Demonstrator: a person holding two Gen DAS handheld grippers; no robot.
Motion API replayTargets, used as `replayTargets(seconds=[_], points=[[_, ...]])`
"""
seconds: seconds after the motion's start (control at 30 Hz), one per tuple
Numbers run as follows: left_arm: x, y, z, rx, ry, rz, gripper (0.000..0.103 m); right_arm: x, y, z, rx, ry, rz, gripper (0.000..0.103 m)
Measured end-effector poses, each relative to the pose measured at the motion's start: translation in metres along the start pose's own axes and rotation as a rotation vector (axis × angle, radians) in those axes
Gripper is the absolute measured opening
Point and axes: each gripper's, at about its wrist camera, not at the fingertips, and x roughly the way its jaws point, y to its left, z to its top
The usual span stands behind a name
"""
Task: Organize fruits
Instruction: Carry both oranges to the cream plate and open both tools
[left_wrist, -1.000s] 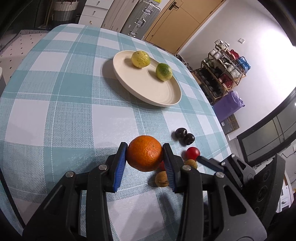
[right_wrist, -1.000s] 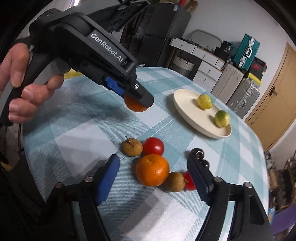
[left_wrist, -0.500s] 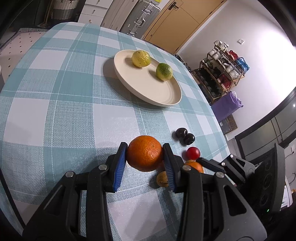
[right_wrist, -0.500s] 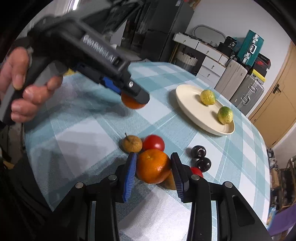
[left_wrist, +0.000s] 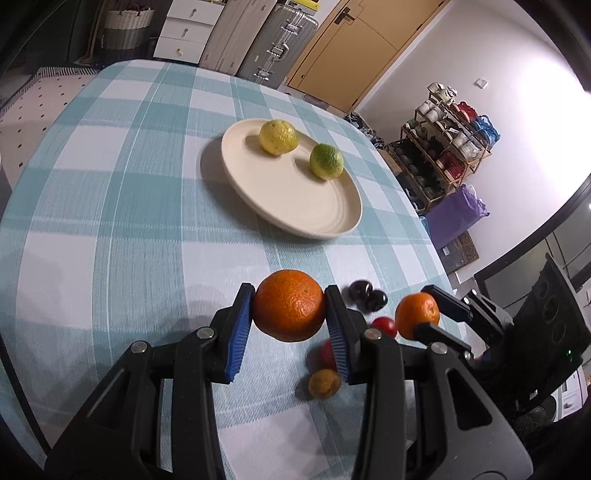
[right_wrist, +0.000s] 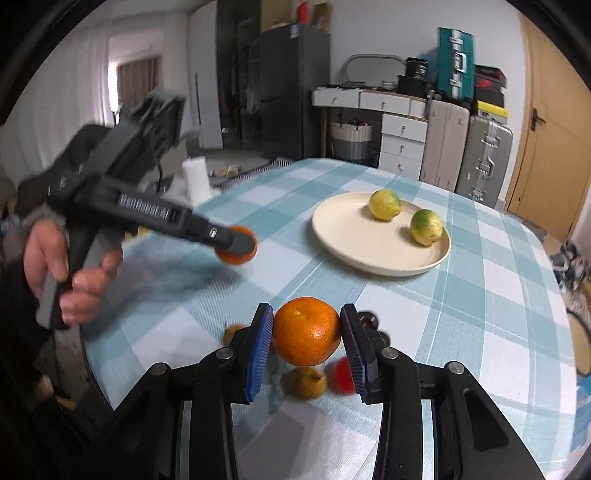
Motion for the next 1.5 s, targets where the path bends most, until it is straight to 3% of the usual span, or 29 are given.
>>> replayTargets(seconds=[0.47, 0.87, 1.5], points=[[0.023, -0.004, 0.073, 0.007, -0.017, 0.031, 0.035, 0.028, -0.052, 0.050, 0.100, -0.066, 0.061, 0.039], [0.073, 0.002, 0.141, 0.039, -0.001, 0.106, 0.035, 0.072, -0.105, 0.098, 0.185, -0.059, 0.075, 0.039], [0.132, 0.016, 0.173, 0.091, 0.069, 0.161, 0.035, 0.141, -0.155, 0.136, 0.290, -0.007, 0.027, 0.039]])
